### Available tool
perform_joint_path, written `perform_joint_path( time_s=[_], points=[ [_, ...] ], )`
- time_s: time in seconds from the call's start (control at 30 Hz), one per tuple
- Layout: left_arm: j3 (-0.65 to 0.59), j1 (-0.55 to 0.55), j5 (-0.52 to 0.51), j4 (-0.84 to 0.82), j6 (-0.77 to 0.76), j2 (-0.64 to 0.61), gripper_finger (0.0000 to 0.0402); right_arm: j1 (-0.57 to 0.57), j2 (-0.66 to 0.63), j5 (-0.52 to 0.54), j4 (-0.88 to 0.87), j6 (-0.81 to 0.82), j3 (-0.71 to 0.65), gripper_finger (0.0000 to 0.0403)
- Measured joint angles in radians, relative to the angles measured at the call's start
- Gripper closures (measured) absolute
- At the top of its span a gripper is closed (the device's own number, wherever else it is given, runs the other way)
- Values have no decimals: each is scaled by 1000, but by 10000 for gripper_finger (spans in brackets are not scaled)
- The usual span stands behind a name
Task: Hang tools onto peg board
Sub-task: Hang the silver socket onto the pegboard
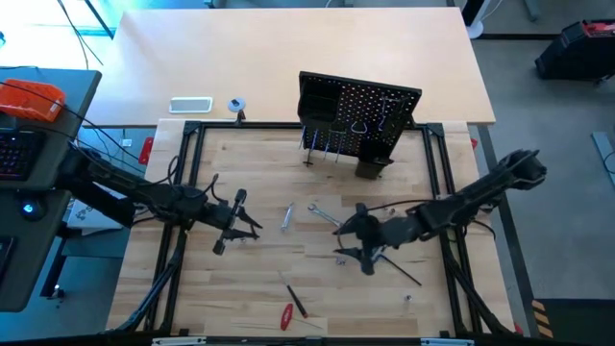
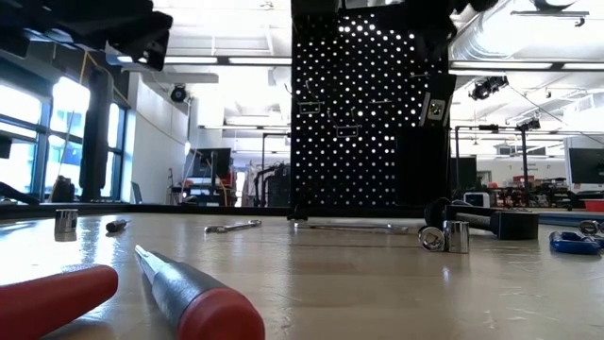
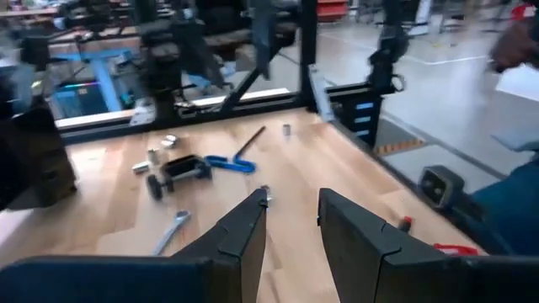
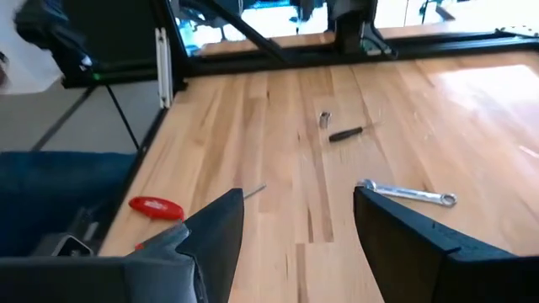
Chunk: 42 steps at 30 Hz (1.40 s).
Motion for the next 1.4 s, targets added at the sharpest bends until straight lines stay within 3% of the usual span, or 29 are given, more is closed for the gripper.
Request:
perform_joint_path(
  time_s=[0.17, 0.33, 0.5, 0.9, 1.2, 1.4],
  points=[
    [2, 1, -118, 42, -1, 2, 296, -4, 96, 4, 83, -9, 0, 183],
    [1, 0, -90, -7, 38, -1, 296, -4, 185, 6, 173, -27, 0, 183],
    [1, 0, -152, -114, -15, -1, 296, -4, 236, 55, 186, -28, 0, 183],
    [21, -37, -234, -315, -104, -50, 296, -4, 248, 198, 223, -87, 0, 183],
    [106, -126, -410, -469, -96, -76, 296, -5, 248, 292, 248, -121, 0, 183],
    [113, -166, -517, -472, -79, -76, 296, -5, 248, 344, 275, -137, 0, 183]
  ],
)
